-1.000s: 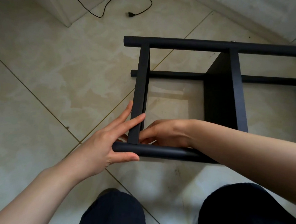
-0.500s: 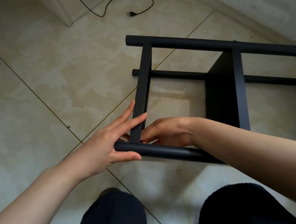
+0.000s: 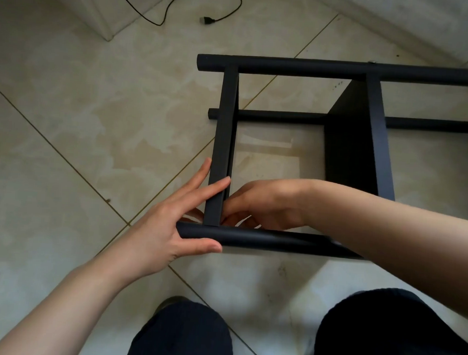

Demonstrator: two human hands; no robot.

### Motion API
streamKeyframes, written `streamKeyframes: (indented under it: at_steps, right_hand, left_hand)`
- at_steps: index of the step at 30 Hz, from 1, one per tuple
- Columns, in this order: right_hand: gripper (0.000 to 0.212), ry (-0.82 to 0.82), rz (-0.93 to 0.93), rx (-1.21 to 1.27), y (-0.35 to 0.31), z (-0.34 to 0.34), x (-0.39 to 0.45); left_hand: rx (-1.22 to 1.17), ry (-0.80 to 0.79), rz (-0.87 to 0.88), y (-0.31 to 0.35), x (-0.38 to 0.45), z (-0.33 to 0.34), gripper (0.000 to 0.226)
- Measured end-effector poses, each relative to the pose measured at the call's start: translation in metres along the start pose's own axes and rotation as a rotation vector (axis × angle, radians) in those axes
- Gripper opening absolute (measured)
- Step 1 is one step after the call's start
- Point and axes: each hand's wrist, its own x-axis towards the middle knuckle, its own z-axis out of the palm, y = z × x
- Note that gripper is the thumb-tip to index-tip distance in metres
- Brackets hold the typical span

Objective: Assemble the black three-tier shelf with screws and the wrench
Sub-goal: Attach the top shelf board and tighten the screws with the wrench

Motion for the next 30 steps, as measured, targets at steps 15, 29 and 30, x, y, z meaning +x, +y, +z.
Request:
streamKeyframes:
  at_steps: [15, 29, 30]
  right_hand:
    - [0.022, 0.220, -0.318, -0.476, 0.006, 0.021, -0.051]
    - [0.039, 0.524, -0.398, -0.823, 0.018, 0.044, -0.101]
    - [0.039, 0.538, -0.406, -0.829, 0.017, 0.045, -0.107]
  left_hand:
    - [-0.714, 0.420, -0.325, 0.003, -0.019, 0.048, 0.082]
    - [-1.193, 0.611, -0.350, 0.055, -0.017, 0.057, 0.050]
    - [-1.182, 0.609, -0.343, 0.060, -0.017, 0.054, 0.050]
